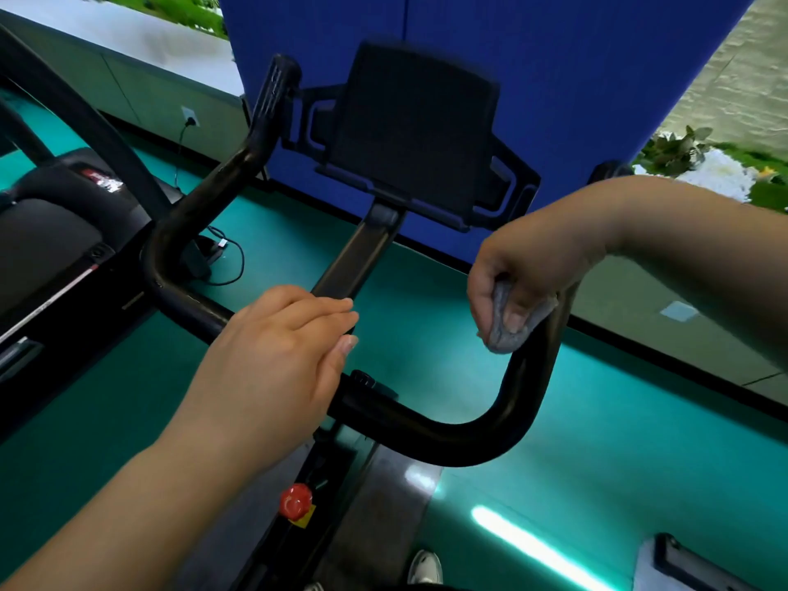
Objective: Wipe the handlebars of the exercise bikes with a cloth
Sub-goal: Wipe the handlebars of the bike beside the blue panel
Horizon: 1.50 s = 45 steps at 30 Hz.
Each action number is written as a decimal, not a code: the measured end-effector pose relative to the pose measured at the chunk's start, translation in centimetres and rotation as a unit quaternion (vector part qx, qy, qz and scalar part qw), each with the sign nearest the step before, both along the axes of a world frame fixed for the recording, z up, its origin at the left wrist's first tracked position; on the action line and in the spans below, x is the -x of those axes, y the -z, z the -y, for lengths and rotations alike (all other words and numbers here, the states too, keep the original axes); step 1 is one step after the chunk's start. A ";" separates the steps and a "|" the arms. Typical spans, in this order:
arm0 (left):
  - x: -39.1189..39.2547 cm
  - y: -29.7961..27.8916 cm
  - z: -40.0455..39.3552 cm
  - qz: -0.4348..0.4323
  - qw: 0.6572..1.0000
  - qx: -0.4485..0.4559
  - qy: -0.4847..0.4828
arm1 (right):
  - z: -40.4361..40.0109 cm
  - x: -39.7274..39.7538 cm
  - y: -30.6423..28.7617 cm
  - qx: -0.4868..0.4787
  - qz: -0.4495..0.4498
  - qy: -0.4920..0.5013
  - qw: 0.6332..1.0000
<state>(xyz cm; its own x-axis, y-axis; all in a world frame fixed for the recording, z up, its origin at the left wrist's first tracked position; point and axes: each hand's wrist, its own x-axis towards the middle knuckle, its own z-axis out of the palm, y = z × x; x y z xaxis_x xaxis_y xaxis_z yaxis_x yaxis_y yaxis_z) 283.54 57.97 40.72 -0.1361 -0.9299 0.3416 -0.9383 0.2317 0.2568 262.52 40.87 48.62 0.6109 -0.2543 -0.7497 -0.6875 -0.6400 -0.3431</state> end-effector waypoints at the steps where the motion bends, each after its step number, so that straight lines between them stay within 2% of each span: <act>1: 0.0 0.0 0.1 0.001 1.000 0.000 0.002 | 0.0 0.3 -0.1 -0.001 0.006 0.015 1.000; 5: -0.2 -0.2 0.3 -0.005 1.000 -0.002 0.010 | -1.8 0.4 1.2 -0.010 0.012 0.043 0.999; 11: -0.4 -0.5 0.8 -0.007 1.000 -0.007 0.022 | -0.6 1.0 0.2 0.064 0.002 0.077 0.995; 18: -0.4 0.0 1.3 -0.010 0.999 0.006 0.039 | -2.4 1.7 1.4 -0.001 0.069 0.114 0.991; 23: -0.5 -0.2 2.1 -0.016 0.999 0.010 0.043 | -2.7 3.9 1.5 0.057 0.168 0.154 0.972; 25: -0.3 -0.2 2.4 -0.014 0.999 0.009 0.042 | -3.8 5.0 2.2 0.120 0.252 0.198 0.940; 28: 0.8 -0.1 3.1 -0.011 0.999 0.001 0.052 | -6.1 6.0 3.8 0.199 0.376 0.255 0.868; 32: 3.4 -0.4 4.4 0.008 0.995 0.017 0.099 | -8.4 6.9 5.1 0.250 0.459 0.351 0.777; 33: 4.0 -0.7 4.8 0.012 0.994 0.022 0.108 | -8.9 7.2 5.4 0.271 0.479 0.386 0.740; 35: 5.2 -1.5 5.7 0.021 0.991 0.034 0.125 | -9.9 8.1 6.1 0.293 0.520 0.490 0.635; 37: 5.9 -2.3 6.5 0.026 0.991 0.039 0.127 | -10.7 8.2 7.4 0.257 0.546 0.599 0.526; 38: 6.3 -2.7 7.0 0.029 0.991 0.039 0.128 | -11.0 8.1 8.1 0.230 0.549 0.642 0.484; 39: 6.7 -3.0 7.4 0.034 0.990 0.037 0.128 | -11.4 7.9 9.1 0.205 0.544 0.673 0.458; 40: 7.0 -3.2 7.7 0.039 0.991 0.033 0.127 | -11.9 7.5 10.0 0.185 0.535 0.692 0.448; 43: 7.4 -3.1 8.2 0.050 0.991 0.016 0.121 | -14.7 5.7 12.4 0.153 0.518 0.712 0.449; 45: 7.3 -2.8 8.2 0.056 0.991 0.005 0.121 | -16.1 5.0 13.3 0.116 0.530 0.721 0.432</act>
